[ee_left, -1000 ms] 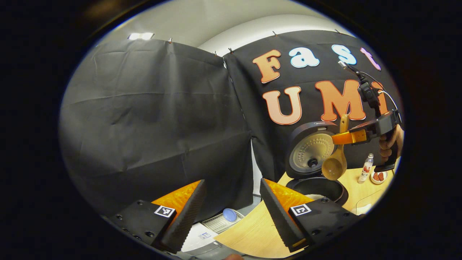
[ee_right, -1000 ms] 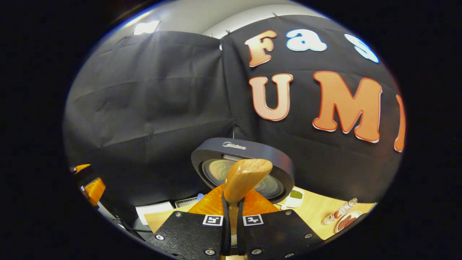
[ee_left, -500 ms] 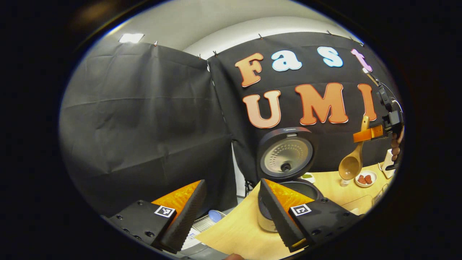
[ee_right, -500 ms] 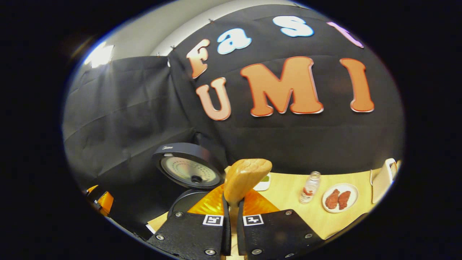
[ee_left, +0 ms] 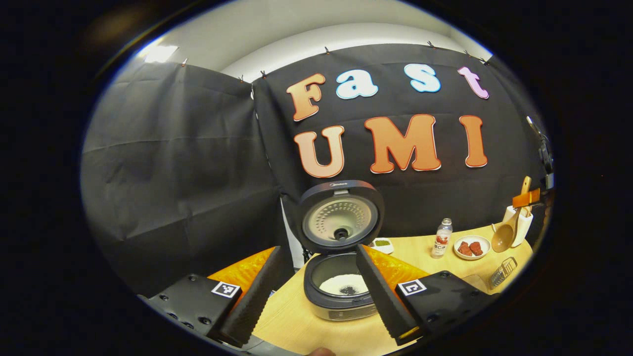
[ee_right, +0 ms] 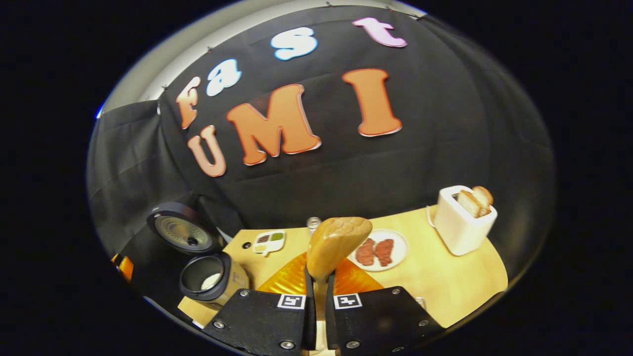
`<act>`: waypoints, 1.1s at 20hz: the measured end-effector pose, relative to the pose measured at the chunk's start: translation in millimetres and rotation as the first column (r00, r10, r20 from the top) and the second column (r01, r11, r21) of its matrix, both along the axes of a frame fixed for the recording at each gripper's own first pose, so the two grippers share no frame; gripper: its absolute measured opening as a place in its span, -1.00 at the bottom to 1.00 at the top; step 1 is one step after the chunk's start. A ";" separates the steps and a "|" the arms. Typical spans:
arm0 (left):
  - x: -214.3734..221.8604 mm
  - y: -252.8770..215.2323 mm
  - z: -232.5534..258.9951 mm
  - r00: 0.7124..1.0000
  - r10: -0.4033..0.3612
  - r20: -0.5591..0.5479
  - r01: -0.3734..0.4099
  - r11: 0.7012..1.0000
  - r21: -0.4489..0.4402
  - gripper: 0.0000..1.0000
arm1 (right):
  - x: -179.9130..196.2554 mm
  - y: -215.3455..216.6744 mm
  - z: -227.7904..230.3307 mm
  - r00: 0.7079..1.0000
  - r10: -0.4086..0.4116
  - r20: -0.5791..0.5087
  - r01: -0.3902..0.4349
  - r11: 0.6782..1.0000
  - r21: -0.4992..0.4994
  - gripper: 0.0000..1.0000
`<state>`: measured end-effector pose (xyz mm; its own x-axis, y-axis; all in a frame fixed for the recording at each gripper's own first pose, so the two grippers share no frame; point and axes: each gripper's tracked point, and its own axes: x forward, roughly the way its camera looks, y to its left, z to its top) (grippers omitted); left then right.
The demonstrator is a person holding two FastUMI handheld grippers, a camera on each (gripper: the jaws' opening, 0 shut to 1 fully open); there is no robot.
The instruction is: Close the left gripper, press the button to open the rice cooker; take a wooden spoon from the chopstick holder with the right hand, scoop a spoonful of rice and pour it into the rice cooker, then put the wooden spoon back into the chopstick holder.
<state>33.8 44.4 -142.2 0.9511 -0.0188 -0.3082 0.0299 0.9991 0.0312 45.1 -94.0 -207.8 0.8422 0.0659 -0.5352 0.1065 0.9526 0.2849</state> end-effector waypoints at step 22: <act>45.6 -34.2 75.0 0.996 0.034 0.087 -0.035 0.999 0.017 1.00 | -95.5 -113.4 -183.9 0.880 -0.174 -0.442 0.251 0.960 0.122 -0.39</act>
<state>79.4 10.2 -67.2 0.9742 0.0194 -0.2246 -0.0081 0.9987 0.0508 -50.4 -207.4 -391.6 0.5420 0.0337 -0.8397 0.4473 0.8343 0.3222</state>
